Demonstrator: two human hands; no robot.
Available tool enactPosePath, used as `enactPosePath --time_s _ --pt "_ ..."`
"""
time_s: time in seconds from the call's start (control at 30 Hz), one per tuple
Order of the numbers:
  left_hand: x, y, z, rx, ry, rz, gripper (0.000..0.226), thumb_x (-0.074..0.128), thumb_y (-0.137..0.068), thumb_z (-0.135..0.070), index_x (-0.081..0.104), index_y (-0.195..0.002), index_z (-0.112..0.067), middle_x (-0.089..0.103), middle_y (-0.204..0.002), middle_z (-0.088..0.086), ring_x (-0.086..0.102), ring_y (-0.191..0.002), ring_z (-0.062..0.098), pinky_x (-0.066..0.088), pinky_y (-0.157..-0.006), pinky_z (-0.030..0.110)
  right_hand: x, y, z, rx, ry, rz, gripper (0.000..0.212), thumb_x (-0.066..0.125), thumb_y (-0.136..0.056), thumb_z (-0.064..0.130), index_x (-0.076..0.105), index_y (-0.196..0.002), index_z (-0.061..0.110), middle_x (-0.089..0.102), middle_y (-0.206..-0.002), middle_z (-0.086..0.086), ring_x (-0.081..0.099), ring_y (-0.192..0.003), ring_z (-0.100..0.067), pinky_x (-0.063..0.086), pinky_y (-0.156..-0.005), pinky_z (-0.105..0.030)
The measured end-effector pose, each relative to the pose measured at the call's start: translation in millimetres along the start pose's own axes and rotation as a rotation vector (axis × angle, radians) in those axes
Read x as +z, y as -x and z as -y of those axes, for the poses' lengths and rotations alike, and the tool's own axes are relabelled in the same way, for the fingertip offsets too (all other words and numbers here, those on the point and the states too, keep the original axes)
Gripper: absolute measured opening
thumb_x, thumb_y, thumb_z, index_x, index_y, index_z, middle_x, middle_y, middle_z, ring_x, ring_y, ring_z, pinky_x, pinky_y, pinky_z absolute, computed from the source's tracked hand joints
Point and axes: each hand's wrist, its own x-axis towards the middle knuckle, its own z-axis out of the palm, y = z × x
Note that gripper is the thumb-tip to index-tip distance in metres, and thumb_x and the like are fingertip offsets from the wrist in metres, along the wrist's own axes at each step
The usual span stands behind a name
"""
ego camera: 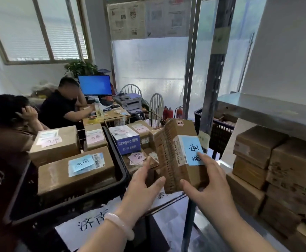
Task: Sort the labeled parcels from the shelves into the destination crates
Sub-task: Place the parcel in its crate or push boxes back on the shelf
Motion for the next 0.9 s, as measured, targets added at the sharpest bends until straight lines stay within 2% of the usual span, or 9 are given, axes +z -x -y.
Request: enactPosePath --time_s 0.03,0.1,0.2,0.23,0.3,0.4,0.63,0.73,0.9 --pt "-14 -7 4 0.048 -0.093 -0.026 0.075 0.067 -0.089 -0.048 0.024 -0.151 -0.049 0.037 -0.148 -0.019 0.035 -0.137 0.004 0.039 -0.111 0.033 10 -7 1 -0.003 0.006 -0.011 0.083 0.082 -0.073 0.036 0.031 -0.137 0.054 0.027 -0.143 0.021 0.029 -0.129 0.002 0.046 -0.101 -0.027" --pt "-42 -22 11 0.114 -0.220 -0.061 0.073 0.065 -0.090 -0.049 0.025 -0.150 -0.049 0.036 -0.151 -0.018 0.031 -0.141 0.006 0.033 -0.117 0.042 30 -20 1 -0.015 0.040 -0.023 0.083 0.081 -0.074 0.039 0.030 -0.139 0.053 0.026 -0.146 0.020 0.027 -0.130 0.003 0.036 -0.098 -0.015" --pt "-74 -43 23 0.153 -0.357 -0.100 0.071 0.062 -0.091 -0.052 0.024 -0.151 -0.049 0.034 -0.153 -0.015 0.025 -0.143 0.008 0.028 -0.118 0.039 52 -46 -2 0.005 0.089 -0.013 0.082 0.079 -0.075 0.044 0.030 -0.141 0.049 0.027 -0.147 0.018 0.027 -0.124 0.007 0.028 -0.091 -0.003" --pt "-82 -49 26 0.151 -0.385 -0.116 0.070 0.061 -0.091 -0.053 0.024 -0.151 -0.048 0.033 -0.153 -0.015 0.024 -0.143 0.008 0.028 -0.118 0.038 57 -56 -3 0.010 0.103 -0.005 0.082 0.078 -0.075 0.046 0.031 -0.142 0.047 0.027 -0.148 0.017 0.027 -0.123 0.007 0.030 -0.094 -0.005" --pt "-93 -62 32 0.149 -0.431 -0.128 0.070 0.059 -0.091 -0.054 0.023 -0.151 -0.048 0.032 -0.154 -0.014 0.023 -0.142 0.007 0.027 -0.117 0.037 67 -81 -3 0.018 0.154 0.022 0.085 0.077 -0.076 0.048 0.029 -0.146 0.042 0.026 -0.150 0.013 0.028 -0.129 0.000 0.032 -0.105 -0.020" --pt "-101 -80 40 0.149 -0.495 -0.090 0.070 0.056 -0.091 -0.057 0.020 -0.151 -0.050 0.033 -0.153 -0.016 0.023 -0.141 0.005 0.025 -0.113 0.031 84 -124 -4 0.021 0.262 0.087 0.086 0.075 -0.077 0.048 0.029 -0.149 0.034 0.025 -0.153 0.006 0.028 -0.137 -0.011 0.032 -0.109 -0.032" --pt "-102 -127 43 0.148 -0.602 -0.038 0.073 0.056 -0.092 -0.057 0.018 -0.153 -0.047 0.029 -0.156 -0.017 0.021 -0.143 0.006 0.023 -0.115 0.032 132 -220 -35 0.027 0.403 0.278 0.086 0.072 -0.079 0.047 0.032 -0.151 0.021 0.028 -0.152 -0.004 0.027 -0.138 -0.020 0.028 -0.113 -0.038" --pt "-100 -147 46 0.119 -0.634 -0.040 0.072 0.055 -0.092 -0.058 0.016 -0.152 -0.048 0.027 -0.156 -0.018 0.018 -0.142 0.004 0.020 -0.115 0.029 156 -246 -63 0.083 0.465 0.371 0.088 0.072 -0.079 0.049 0.031 -0.151 0.020 0.028 -0.155 -0.006 0.021 -0.143 -0.023 0.023 -0.117 -0.043" --pt "-89 -179 48 0.085 -0.627 -0.003 0.074 0.057 -0.091 -0.057 0.015 -0.151 -0.052 0.024 -0.156 -0.022 0.015 -0.142 0.000 0.021 -0.117 0.030 188 -276 -102 0.128 0.532 0.502 0.092 0.071 -0.077 0.055 0.028 -0.152 0.023 0.026 -0.156 -0.004 0.022 -0.143 -0.023 0.021 -0.116 -0.040"
